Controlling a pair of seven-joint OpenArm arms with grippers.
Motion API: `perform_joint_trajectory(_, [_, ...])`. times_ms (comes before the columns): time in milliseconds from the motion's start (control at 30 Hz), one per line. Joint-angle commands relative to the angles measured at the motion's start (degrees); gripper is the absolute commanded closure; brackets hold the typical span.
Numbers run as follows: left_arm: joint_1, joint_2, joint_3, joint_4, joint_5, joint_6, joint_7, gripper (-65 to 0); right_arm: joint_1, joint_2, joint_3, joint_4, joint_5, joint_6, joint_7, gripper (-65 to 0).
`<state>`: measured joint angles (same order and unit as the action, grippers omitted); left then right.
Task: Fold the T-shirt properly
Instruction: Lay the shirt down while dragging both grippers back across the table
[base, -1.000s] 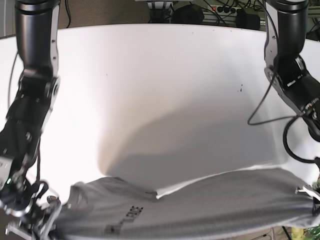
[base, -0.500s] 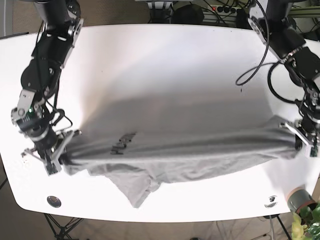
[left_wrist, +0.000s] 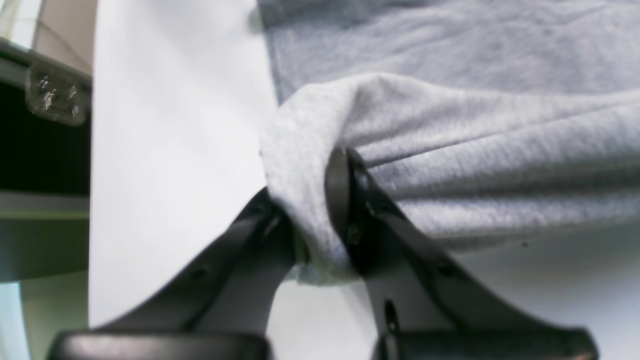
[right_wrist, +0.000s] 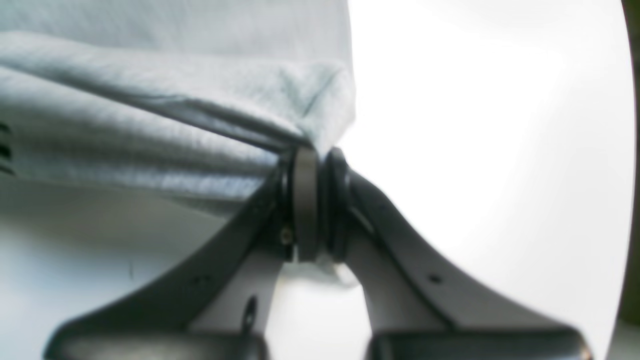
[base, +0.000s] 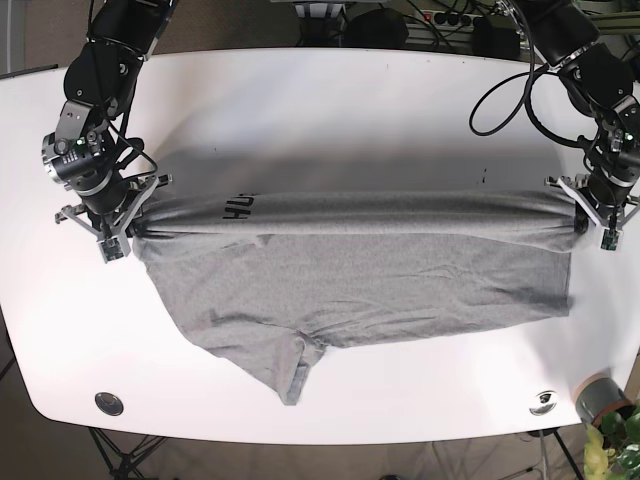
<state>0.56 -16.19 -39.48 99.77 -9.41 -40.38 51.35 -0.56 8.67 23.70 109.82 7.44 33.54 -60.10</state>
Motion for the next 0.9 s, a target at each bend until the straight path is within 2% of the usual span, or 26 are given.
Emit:
perform_joint_trajectory(0, [0.5,-1.4,-1.5,0.8,1.2,0.9,-0.2,0.0,-0.7,-0.4,0.5,1.9,-0.5,-0.35,1.2,-2.1])
perform_joint_trajectory(433, [8.1,-1.3,-4.3,-0.5,1.5,0.9,-0.2,0.0,-10.5,-4.1,1.0,2.9,-0.5,-0.35,1.2,-2.2])
perform_joint_trajectory(867, [12.9,-1.4,-4.3,-2.2,1.6,0.9,-0.2,0.0,-16.8,-4.7,2.4,3.7,-0.5,-0.35,1.2,-2.5])
